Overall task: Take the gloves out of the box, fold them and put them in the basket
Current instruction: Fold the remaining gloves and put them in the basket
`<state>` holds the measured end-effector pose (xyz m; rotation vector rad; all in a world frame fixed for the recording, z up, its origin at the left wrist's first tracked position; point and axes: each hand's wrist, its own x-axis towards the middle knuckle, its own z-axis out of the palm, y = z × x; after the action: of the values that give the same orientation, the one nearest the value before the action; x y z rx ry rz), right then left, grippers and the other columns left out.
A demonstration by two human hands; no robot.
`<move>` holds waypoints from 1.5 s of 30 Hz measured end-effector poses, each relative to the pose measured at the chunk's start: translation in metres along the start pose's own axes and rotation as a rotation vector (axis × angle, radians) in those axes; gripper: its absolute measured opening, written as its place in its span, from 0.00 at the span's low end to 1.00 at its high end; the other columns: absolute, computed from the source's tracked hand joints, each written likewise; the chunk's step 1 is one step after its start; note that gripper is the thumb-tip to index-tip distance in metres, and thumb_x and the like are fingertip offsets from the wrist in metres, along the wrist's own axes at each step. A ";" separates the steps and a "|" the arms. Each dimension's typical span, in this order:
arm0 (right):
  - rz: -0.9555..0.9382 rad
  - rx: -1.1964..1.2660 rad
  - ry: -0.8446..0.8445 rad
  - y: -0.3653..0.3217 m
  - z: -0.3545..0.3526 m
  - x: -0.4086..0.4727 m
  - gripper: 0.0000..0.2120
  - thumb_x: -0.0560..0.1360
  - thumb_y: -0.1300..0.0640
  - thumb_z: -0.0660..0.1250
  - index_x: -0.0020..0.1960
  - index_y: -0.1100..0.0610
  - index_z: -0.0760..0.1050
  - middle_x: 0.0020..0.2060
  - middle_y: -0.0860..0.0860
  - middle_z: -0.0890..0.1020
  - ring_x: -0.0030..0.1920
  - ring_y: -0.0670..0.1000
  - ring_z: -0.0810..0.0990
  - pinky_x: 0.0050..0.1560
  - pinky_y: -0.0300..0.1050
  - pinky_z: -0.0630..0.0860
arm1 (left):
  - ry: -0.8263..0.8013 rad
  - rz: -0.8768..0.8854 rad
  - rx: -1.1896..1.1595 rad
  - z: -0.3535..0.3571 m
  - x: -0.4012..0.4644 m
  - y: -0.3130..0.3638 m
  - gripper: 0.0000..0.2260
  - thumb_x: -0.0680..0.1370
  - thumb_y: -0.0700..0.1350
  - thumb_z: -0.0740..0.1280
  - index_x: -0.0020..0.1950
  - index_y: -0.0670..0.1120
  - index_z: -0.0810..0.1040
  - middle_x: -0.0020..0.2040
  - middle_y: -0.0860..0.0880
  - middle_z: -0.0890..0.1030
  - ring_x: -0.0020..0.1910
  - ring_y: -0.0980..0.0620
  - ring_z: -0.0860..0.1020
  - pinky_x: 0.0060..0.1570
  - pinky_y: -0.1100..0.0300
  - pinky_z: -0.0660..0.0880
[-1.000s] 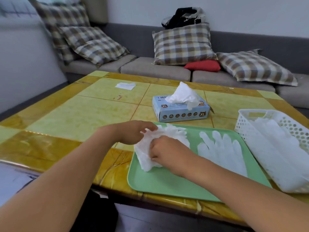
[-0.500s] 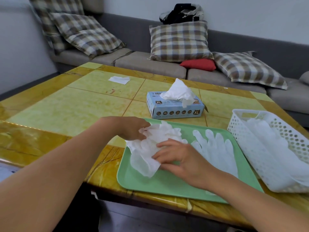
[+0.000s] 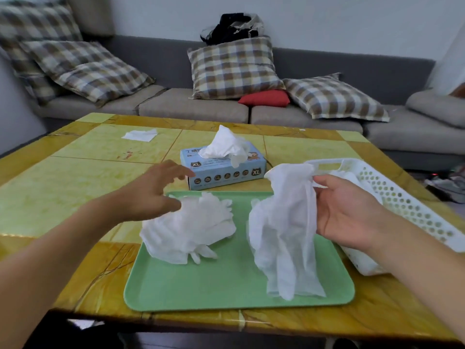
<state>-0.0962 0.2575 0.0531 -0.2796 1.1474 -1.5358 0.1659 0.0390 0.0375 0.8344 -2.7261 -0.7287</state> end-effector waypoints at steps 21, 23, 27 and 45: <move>-0.092 -0.274 -0.102 -0.014 -0.017 -0.006 0.18 0.82 0.55 0.62 0.68 0.63 0.76 0.64 0.60 0.81 0.66 0.61 0.79 0.70 0.63 0.71 | -0.185 -0.245 -1.217 0.060 0.041 0.130 0.23 0.72 0.48 0.72 0.63 0.38 0.79 0.56 0.41 0.85 0.49 0.48 0.83 0.48 0.56 0.82; -0.093 -0.266 -0.127 -0.015 -0.018 -0.011 0.20 0.81 0.54 0.63 0.68 0.63 0.76 0.63 0.60 0.81 0.66 0.60 0.79 0.67 0.60 0.75 | -0.277 -0.272 -1.299 0.057 0.037 0.133 0.13 0.72 0.45 0.71 0.54 0.42 0.83 0.43 0.45 0.86 0.36 0.51 0.84 0.32 0.61 0.80; -0.107 -0.300 -0.107 -0.019 -0.021 -0.014 0.19 0.76 0.57 0.69 0.65 0.64 0.79 0.59 0.60 0.84 0.58 0.58 0.83 0.57 0.51 0.81 | -0.379 -0.338 -1.359 0.053 0.033 0.134 0.07 0.69 0.41 0.72 0.44 0.42 0.87 0.39 0.45 0.85 0.33 0.50 0.83 0.30 0.60 0.80; -0.760 -1.120 -0.025 -0.030 -0.030 0.005 0.06 0.75 0.65 0.74 0.49 0.56 0.85 0.45 0.48 0.87 0.46 0.42 0.85 0.50 0.35 0.77 | 0.139 0.233 -0.479 0.060 0.065 0.114 0.12 0.76 0.32 0.72 0.56 0.46 0.85 0.43 0.61 0.86 0.44 0.66 0.83 0.46 0.73 0.76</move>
<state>-0.1377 0.2648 0.0599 -1.6186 1.9210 -1.3004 0.0398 0.1081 0.0472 0.4319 -2.3220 -1.1523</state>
